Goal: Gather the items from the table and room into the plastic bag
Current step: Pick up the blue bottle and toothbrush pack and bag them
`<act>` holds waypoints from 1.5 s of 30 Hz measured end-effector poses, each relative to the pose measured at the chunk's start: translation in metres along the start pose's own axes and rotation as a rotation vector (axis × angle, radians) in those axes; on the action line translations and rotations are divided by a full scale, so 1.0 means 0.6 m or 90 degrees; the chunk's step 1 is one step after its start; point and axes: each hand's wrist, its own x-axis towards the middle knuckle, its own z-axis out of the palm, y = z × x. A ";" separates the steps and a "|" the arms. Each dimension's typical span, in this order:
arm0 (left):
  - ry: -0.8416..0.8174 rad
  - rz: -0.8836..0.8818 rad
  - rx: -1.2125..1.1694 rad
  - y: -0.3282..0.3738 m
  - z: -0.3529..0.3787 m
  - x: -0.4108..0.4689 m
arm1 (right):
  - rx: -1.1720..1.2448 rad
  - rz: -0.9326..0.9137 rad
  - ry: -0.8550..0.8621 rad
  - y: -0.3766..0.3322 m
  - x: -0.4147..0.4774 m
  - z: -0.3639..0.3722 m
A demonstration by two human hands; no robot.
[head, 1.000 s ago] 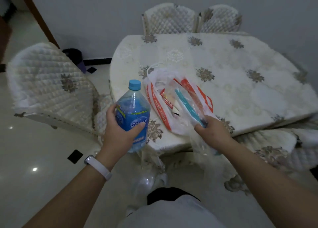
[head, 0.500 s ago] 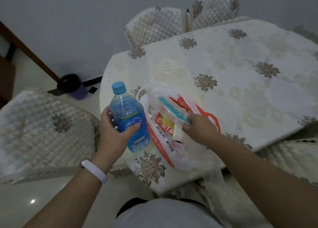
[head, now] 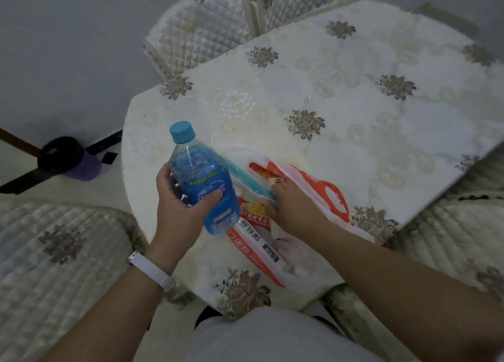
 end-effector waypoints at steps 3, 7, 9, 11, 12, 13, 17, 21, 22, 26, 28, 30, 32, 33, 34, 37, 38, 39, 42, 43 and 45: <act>-0.061 0.008 -0.018 -0.002 0.003 0.043 | -0.058 0.003 -0.030 0.002 -0.013 -0.001; -0.148 0.027 -0.038 -0.004 0.021 0.090 | -0.101 0.032 0.003 -0.007 -0.026 0.002; -0.174 0.037 -0.054 -0.004 0.036 0.103 | -0.111 0.053 -0.026 -0.013 -0.035 0.010; -0.204 0.046 -0.076 -0.003 0.055 0.118 | -0.116 0.075 -0.065 -0.018 -0.044 0.023; -0.217 0.049 -0.082 -0.003 0.065 0.125 | -0.123 0.079 -0.080 -0.019 -0.048 0.028; -0.231 0.050 -0.088 -0.005 0.075 0.130 | -0.132 0.083 -0.092 -0.020 -0.053 0.033; -0.305 0.043 -0.084 -0.027 0.114 0.136 | -0.097 0.093 -0.101 -0.012 -0.068 0.031; -0.321 -0.006 -0.081 -0.058 0.141 0.125 | -0.088 0.129 0.005 0.018 -0.089 0.004; -0.324 -0.007 -0.078 -0.065 0.147 0.121 | -0.094 0.148 0.024 0.029 -0.094 -0.004; -0.356 -0.020 -0.062 -0.085 0.175 0.099 | -0.115 0.229 0.036 0.071 -0.110 -0.019; -0.375 -0.019 -0.052 -0.089 0.191 0.088 | -0.099 0.256 0.042 0.080 -0.115 -0.014; -0.379 -0.018 -0.040 -0.090 0.207 0.078 | -0.069 0.284 0.057 0.082 -0.116 -0.005; -0.384 -0.015 -0.029 -0.089 0.222 0.068 | -0.052 0.298 0.071 0.086 -0.117 0.005; -0.391 -0.013 -0.023 -0.088 0.228 0.064 | -0.048 0.302 0.075 0.089 -0.116 0.008; -0.402 -0.013 -0.015 -0.088 0.234 0.062 | -0.041 0.307 0.078 0.093 -0.116 0.009; -0.449 -0.008 0.012 -0.088 0.238 0.070 | -0.036 0.316 0.096 0.112 -0.123 0.012; -0.466 -0.003 0.027 -0.088 0.236 0.077 | -0.039 0.314 0.101 0.115 -0.125 0.013; -0.483 0.001 0.046 -0.089 0.233 0.082 | -0.041 0.306 0.106 0.118 -0.127 0.015; -0.518 0.013 0.099 -0.089 0.231 0.085 | -0.034 0.297 0.080 0.121 -0.125 0.028; -0.523 0.016 0.106 -0.088 0.234 0.083 | -0.035 0.298 0.068 0.121 -0.123 0.032; -0.534 0.023 0.110 -0.084 0.242 0.080 | -0.045 0.302 0.059 0.121 -0.124 0.035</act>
